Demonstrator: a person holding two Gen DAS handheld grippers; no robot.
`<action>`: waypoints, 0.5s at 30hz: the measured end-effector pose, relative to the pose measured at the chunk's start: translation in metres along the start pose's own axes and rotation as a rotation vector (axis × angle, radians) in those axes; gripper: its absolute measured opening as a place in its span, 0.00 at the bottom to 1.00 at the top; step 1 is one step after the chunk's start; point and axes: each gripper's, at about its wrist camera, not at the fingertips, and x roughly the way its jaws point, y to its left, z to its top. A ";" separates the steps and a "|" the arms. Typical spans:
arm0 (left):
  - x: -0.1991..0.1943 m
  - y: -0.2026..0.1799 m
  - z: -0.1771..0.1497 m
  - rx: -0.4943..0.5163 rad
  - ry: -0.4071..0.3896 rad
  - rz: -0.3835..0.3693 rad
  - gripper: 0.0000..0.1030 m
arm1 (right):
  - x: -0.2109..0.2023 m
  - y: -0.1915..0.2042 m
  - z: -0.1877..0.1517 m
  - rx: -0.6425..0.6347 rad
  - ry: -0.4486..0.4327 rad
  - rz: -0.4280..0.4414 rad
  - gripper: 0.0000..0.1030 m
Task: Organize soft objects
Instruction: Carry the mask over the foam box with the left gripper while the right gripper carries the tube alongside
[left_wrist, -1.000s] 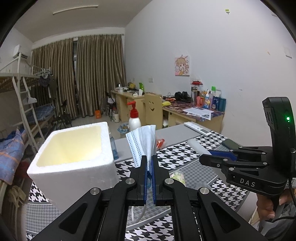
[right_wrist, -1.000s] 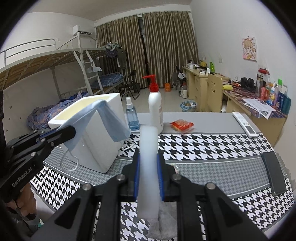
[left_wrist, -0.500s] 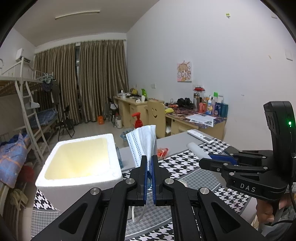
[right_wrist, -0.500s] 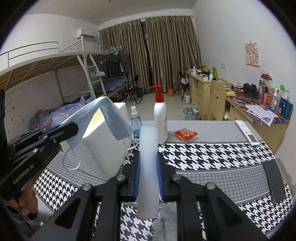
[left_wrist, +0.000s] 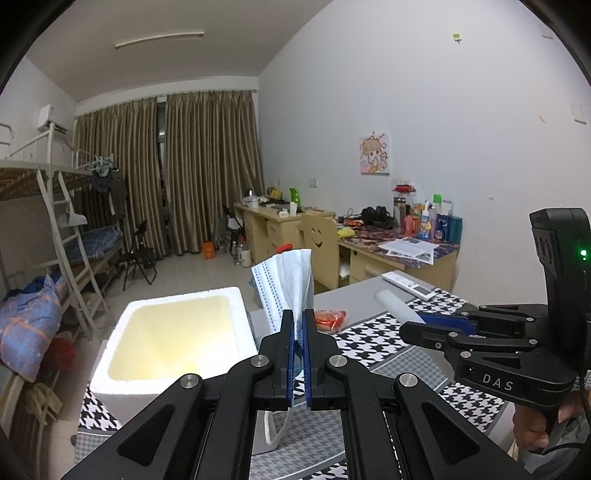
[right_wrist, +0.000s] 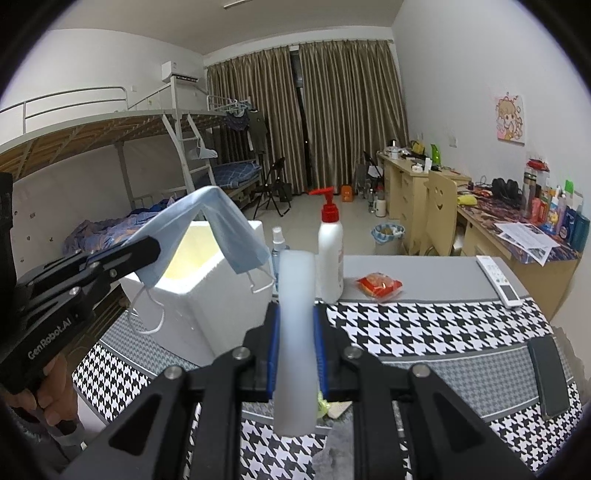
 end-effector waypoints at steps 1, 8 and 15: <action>0.000 -0.001 0.001 0.000 -0.001 0.003 0.04 | -0.001 0.001 0.001 -0.001 -0.004 0.003 0.20; -0.002 0.002 0.007 0.003 -0.017 0.017 0.04 | -0.001 0.006 0.009 -0.009 -0.023 0.016 0.20; -0.004 0.009 0.013 -0.001 -0.037 0.035 0.04 | 0.002 0.010 0.015 -0.018 -0.029 0.031 0.20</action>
